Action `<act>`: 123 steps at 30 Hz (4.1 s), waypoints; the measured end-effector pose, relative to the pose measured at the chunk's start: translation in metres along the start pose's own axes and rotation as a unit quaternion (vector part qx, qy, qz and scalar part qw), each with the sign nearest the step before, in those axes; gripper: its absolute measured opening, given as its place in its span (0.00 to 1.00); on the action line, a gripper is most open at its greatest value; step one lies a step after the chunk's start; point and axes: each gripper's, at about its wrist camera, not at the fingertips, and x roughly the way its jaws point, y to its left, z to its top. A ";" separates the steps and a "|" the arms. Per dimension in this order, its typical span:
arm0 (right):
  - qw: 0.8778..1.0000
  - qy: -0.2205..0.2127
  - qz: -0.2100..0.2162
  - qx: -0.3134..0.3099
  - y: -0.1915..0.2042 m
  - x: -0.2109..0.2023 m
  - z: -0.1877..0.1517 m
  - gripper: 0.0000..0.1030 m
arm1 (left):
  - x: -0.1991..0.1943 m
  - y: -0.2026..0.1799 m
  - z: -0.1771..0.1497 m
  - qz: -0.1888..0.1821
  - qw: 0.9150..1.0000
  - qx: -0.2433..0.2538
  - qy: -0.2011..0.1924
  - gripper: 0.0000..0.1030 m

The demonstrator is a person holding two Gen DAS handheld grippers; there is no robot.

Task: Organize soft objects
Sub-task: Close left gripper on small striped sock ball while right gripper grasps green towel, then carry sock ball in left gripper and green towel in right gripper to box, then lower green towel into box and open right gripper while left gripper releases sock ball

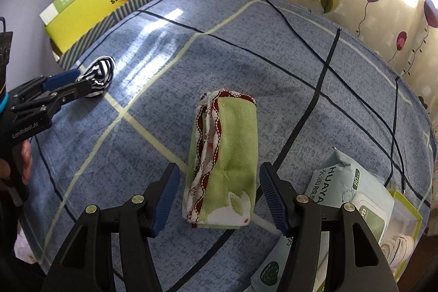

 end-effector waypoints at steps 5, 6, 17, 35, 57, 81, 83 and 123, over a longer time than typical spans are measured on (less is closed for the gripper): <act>1.000 0.012 -0.016 -0.008 0.001 0.010 0.005 0.56 | 0.021 0.001 0.001 0.016 1.000 0.001 0.023 0.53; 1.000 0.011 -0.016 -0.009 0.001 0.011 0.006 0.53 | 0.022 -0.001 0.001 0.021 1.000 0.008 0.020 0.53; 0.999 -0.032 -0.003 -0.018 0.005 -0.013 0.002 0.35 | 0.004 -0.017 -0.001 0.021 0.999 0.029 0.001 0.20; 0.985 -0.171 0.014 0.013 0.014 -0.127 -0.077 0.35 | -0.114 -0.100 -0.024 -0.077 0.992 0.060 -0.086 0.20; 0.965 -0.242 -0.020 0.097 -0.034 -0.191 -0.196 0.35 | -0.159 -0.232 -0.056 -0.175 0.972 0.121 -0.102 0.20; 0.951 -0.229 -0.063 0.200 -0.113 -0.194 -0.291 0.35 | -0.129 -0.352 -0.087 -0.240 0.949 0.201 -0.039 0.20; 0.951 -0.220 -0.062 0.207 -0.118 -0.187 -0.298 0.35 | -0.123 -0.360 -0.093 -0.245 0.947 0.207 -0.026 0.20; 0.940 -0.247 -0.055 0.227 -0.152 -0.178 -0.293 0.51 | -0.073 -0.379 -0.089 -0.247 0.952 0.182 0.026 0.47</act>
